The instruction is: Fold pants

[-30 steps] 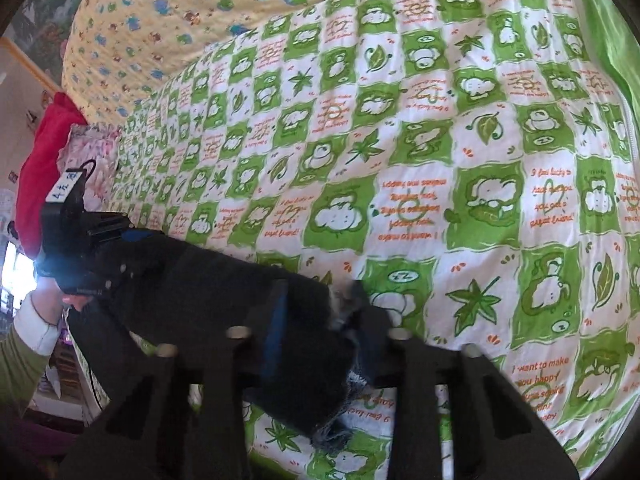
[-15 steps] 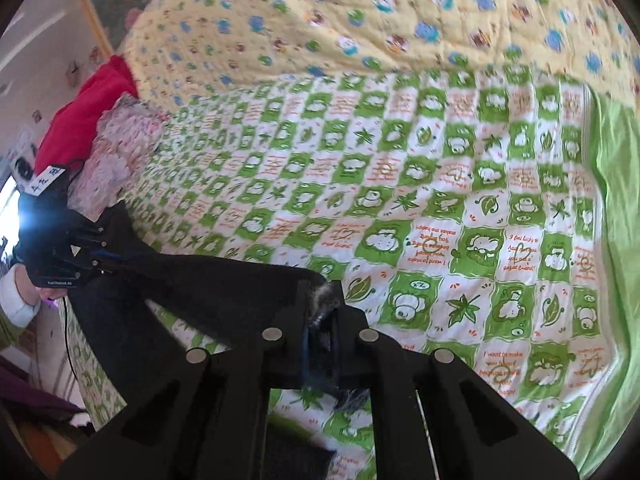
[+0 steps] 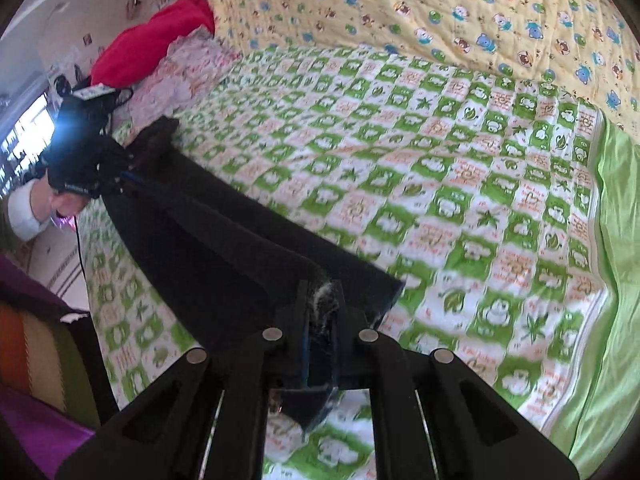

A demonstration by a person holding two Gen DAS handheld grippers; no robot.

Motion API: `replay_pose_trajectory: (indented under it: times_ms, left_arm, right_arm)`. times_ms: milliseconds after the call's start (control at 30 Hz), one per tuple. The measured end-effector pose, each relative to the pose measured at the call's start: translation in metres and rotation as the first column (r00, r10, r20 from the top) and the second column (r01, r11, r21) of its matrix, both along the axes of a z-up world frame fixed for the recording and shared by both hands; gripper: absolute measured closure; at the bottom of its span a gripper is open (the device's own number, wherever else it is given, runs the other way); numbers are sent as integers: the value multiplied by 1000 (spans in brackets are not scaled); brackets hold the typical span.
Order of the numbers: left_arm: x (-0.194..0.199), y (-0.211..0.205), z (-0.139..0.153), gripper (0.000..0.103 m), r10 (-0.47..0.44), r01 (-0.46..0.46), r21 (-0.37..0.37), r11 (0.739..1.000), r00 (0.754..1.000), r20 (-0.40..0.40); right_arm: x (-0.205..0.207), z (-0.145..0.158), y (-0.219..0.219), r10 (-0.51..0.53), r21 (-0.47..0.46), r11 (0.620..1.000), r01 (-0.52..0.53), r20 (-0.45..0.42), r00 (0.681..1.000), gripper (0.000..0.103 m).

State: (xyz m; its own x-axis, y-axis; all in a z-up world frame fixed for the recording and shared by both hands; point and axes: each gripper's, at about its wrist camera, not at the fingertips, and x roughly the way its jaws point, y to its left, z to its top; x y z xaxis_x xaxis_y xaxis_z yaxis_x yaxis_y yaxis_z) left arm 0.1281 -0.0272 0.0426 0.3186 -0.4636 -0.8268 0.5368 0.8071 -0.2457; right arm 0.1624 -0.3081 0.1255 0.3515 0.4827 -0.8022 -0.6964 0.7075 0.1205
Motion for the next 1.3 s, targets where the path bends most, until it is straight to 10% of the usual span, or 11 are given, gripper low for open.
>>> replay_pose_trajectory:
  times_ms: [600,733,967,1300]
  left_arm:
    - [-28,-26,-48,86,-71,74,51,996,996,-60]
    - [-38,-23,-51,67,-66,67,27,997,996,-55]
    - [-62,3,-37,60,-5,4,-37,999,1000,-21]
    - [-77,88,-17,54,208,-206,-88,974,978,9]
  right_arm:
    - [-36,-31,7,-39,-198,979,46,38,999,90]
    - [-47,-12,-6,-120,-123,985,123,33,992,63]
    - [-75,23,2,-171,121,979,164,44,984,60]
    - [-61,-2,105,-37,263,963,54,-68,997,60]
